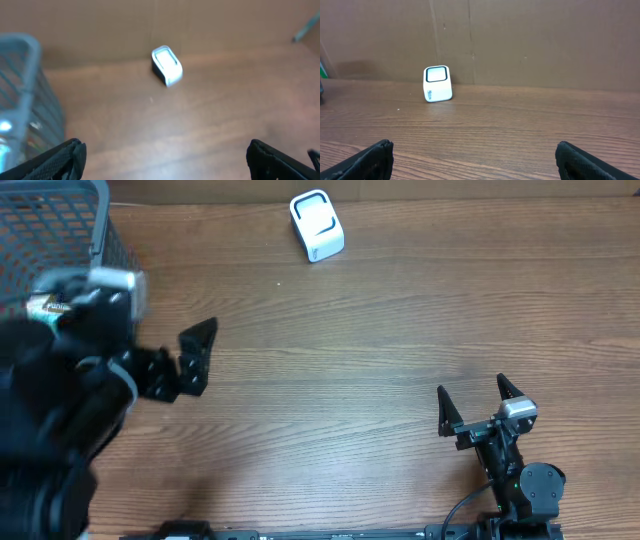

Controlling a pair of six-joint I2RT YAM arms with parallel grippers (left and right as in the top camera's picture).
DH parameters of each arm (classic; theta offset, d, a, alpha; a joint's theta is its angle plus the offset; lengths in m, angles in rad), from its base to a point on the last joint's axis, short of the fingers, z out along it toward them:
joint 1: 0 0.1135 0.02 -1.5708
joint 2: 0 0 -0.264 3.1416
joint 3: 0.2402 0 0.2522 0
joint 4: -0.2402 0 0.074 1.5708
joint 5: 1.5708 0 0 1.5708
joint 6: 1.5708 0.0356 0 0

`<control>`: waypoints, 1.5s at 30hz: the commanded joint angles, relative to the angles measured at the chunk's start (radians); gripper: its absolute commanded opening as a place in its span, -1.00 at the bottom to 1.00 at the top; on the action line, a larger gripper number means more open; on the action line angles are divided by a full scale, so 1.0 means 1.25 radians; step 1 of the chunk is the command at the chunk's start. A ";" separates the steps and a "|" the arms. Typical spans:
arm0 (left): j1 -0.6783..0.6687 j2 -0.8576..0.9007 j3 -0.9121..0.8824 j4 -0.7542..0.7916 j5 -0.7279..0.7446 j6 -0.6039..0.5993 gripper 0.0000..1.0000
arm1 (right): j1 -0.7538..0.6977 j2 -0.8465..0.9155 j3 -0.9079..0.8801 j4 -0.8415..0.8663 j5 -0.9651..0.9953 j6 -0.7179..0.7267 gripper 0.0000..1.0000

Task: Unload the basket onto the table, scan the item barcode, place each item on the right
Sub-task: 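Raise the left gripper and move it over the grey basket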

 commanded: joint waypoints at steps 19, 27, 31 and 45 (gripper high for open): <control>-0.005 0.141 0.016 -0.090 0.059 0.014 0.99 | -0.003 -0.008 -0.009 0.005 0.000 -0.002 1.00; -0.005 0.179 0.016 -0.097 0.059 0.014 0.99 | -0.003 -0.008 -0.009 0.005 0.000 -0.002 1.00; -0.005 0.197 0.016 -0.106 0.059 0.014 0.99 | -0.003 -0.008 -0.009 0.004 0.000 -0.002 1.00; -0.005 0.234 0.016 -0.109 0.059 0.014 0.99 | -0.003 -0.008 -0.009 0.005 0.000 -0.002 1.00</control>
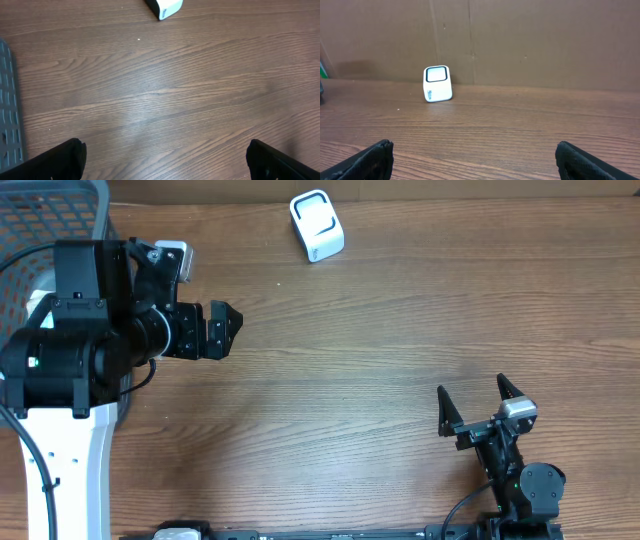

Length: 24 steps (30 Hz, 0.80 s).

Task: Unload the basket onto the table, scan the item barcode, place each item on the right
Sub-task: 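Raise the left gripper and move it over the grey basket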

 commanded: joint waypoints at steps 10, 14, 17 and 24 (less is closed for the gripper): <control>-0.005 0.020 0.016 0.010 0.007 0.015 0.87 | -0.003 -0.008 -0.009 0.004 0.000 -0.002 1.00; -0.005 0.020 0.016 0.030 0.005 0.015 0.36 | -0.003 -0.008 -0.009 0.004 0.000 -0.002 1.00; -0.005 0.020 0.016 0.050 0.002 0.015 -0.23 | -0.003 -0.008 -0.009 0.004 0.000 -0.002 1.00; -0.005 0.020 0.016 0.064 -0.126 -0.046 -0.52 | -0.003 -0.008 -0.009 0.004 0.000 -0.001 1.00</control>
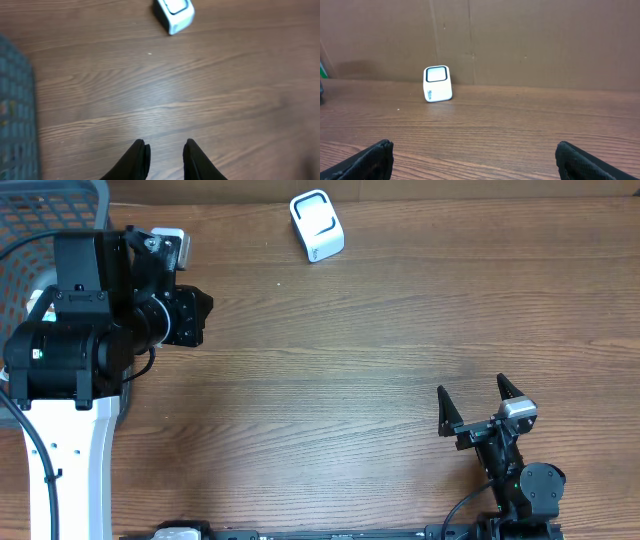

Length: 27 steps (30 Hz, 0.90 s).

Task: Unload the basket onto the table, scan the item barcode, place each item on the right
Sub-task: 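Raise the left gripper and move it over the grey basket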

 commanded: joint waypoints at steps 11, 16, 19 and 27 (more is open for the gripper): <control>-0.005 0.006 0.016 0.027 -0.242 -0.109 -0.11 | -0.003 -0.008 -0.009 0.004 0.000 -0.001 1.00; -0.005 0.006 0.016 0.061 -0.344 -0.132 0.00 | -0.003 -0.008 -0.009 0.005 -0.001 -0.001 1.00; -0.005 0.006 0.016 0.088 -0.405 -0.165 0.28 | -0.003 -0.008 -0.009 0.005 0.000 -0.001 1.00; 0.056 0.006 0.016 0.110 -0.488 -0.204 0.61 | -0.003 -0.008 -0.009 0.005 -0.001 -0.001 1.00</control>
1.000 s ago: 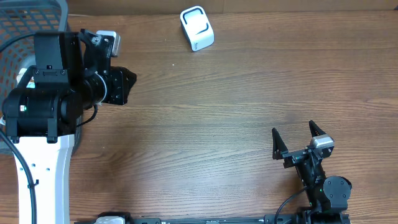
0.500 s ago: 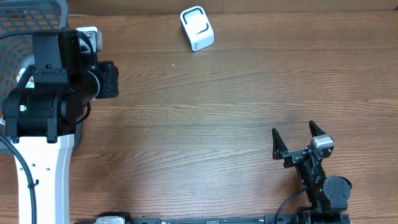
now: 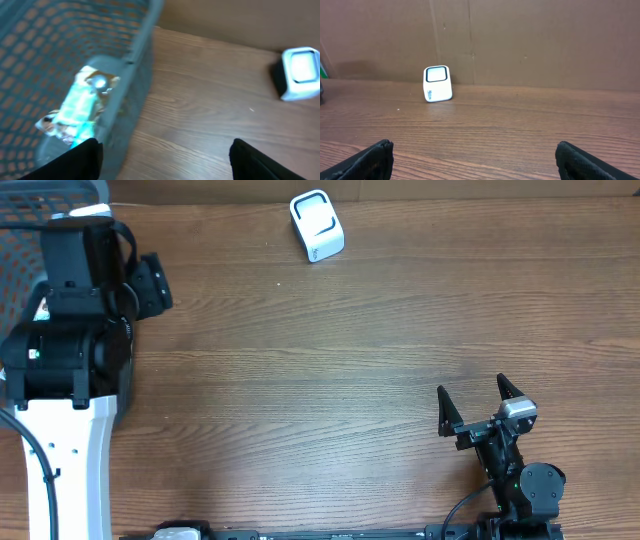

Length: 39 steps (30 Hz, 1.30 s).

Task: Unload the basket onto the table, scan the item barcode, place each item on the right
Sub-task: 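Raise the left gripper and move it over the grey basket, then lower the left gripper into the basket and grasp the green-capped jar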

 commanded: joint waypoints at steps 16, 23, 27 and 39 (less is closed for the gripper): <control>0.327 0.012 0.009 -0.007 0.028 -0.036 0.61 | -0.003 -0.008 -0.009 0.004 -0.001 -0.002 1.00; 0.407 0.058 -0.029 -0.004 0.031 -0.036 0.74 | -0.003 -0.008 -0.009 0.004 0.000 -0.001 1.00; 0.425 0.115 -0.042 -0.005 0.052 -0.035 0.77 | -0.003 -0.008 -0.009 0.004 -0.001 -0.001 1.00; 0.460 0.279 -0.042 -0.020 0.213 0.064 0.97 | -0.003 -0.008 -0.009 0.004 -0.001 -0.001 1.00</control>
